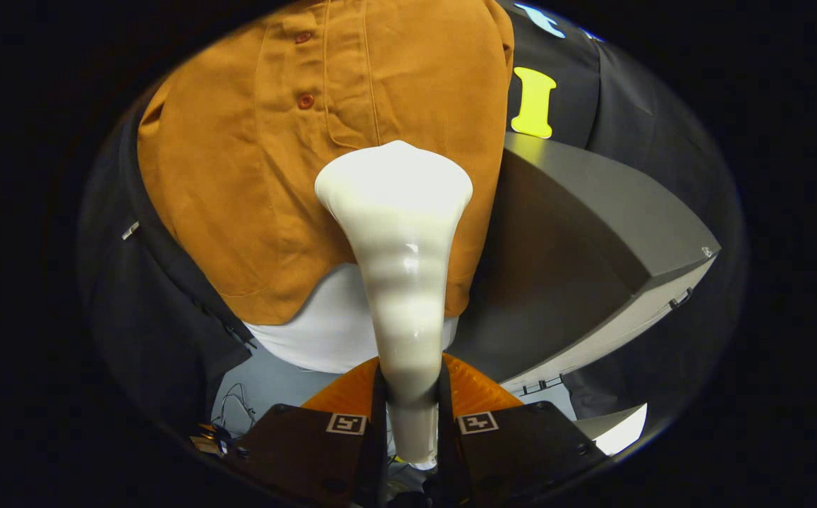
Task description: Iron the clothes twice with a garment steamer, once on the left side and once on the right side.
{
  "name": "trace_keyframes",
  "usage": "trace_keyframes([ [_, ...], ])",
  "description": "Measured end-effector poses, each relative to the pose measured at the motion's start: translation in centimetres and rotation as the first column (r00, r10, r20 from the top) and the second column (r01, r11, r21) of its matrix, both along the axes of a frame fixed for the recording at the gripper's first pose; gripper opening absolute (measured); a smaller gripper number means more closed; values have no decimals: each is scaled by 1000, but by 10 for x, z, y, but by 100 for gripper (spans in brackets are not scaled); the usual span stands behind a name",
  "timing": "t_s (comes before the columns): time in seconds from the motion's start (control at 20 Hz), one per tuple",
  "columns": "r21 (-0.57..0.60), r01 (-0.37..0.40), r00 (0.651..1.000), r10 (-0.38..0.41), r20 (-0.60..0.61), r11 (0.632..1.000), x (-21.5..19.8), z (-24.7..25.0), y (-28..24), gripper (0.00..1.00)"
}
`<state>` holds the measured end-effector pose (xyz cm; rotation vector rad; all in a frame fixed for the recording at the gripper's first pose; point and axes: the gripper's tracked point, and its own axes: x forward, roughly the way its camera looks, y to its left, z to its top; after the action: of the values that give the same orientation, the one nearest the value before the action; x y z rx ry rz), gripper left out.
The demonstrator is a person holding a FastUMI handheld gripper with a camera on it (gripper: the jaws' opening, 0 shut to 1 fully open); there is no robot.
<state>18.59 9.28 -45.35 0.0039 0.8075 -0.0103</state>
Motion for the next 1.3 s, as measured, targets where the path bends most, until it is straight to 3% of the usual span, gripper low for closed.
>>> trace_keyframes([
  [0.4,60,-42,987,32,155,997,-7,94,29,32],
  [0.75,52,-76,953,57,297,996,3,172,72,32],
  [1.3,-34,-103,890,107,444,994,51,222,141,32],
])
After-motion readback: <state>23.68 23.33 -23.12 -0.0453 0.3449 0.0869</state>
